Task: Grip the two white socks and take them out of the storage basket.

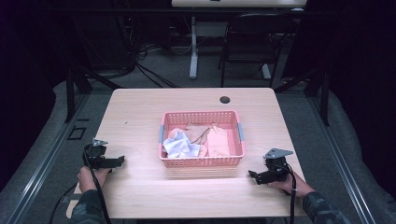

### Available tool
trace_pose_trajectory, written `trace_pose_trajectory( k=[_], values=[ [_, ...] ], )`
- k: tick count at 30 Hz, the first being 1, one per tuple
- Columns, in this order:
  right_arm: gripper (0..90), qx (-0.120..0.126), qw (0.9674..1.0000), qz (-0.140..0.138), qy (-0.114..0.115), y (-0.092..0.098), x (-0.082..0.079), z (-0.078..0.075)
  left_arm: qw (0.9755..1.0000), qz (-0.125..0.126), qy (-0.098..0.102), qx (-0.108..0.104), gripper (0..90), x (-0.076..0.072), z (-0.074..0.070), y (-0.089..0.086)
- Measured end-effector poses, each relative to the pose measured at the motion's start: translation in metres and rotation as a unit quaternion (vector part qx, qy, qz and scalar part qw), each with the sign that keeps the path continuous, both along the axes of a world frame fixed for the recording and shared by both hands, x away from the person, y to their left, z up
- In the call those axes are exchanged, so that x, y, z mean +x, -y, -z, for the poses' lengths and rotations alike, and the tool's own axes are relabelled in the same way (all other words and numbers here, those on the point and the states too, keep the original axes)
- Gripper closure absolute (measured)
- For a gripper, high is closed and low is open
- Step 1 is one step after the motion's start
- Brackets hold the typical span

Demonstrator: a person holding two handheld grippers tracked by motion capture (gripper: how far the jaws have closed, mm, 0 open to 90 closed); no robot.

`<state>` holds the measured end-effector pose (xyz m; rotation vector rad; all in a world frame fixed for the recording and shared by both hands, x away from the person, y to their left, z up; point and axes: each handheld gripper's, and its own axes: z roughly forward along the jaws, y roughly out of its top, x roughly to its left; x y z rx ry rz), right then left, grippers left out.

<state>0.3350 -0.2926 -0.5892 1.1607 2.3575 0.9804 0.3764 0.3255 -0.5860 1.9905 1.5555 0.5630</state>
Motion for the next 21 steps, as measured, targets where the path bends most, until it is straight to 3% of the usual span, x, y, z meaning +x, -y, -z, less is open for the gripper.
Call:
trace_pose_trajectory(
  k=[11,20,21],
  values=[
    [0.0,-0.002,1.0000,-0.001,0.001,0.0003,0.0000,-0.0001,1.0000,-0.002,-0.001,0.001,0.0,0.0003,-0.0002,0.0007],
    [0.0,-0.004,1.0000,-0.004,0.000,0.0006,0.0006,-0.0004,0.9996,0.014,-0.022,-0.005,0.1,0.0012,-0.0051,0.0042],
    [0.0,-0.005,1.0000,-0.004,0.000,0.0005,0.0006,-0.0004,0.9995,0.017,-0.024,-0.013,0.1,0.0009,-0.0060,0.0047]
  ],
)
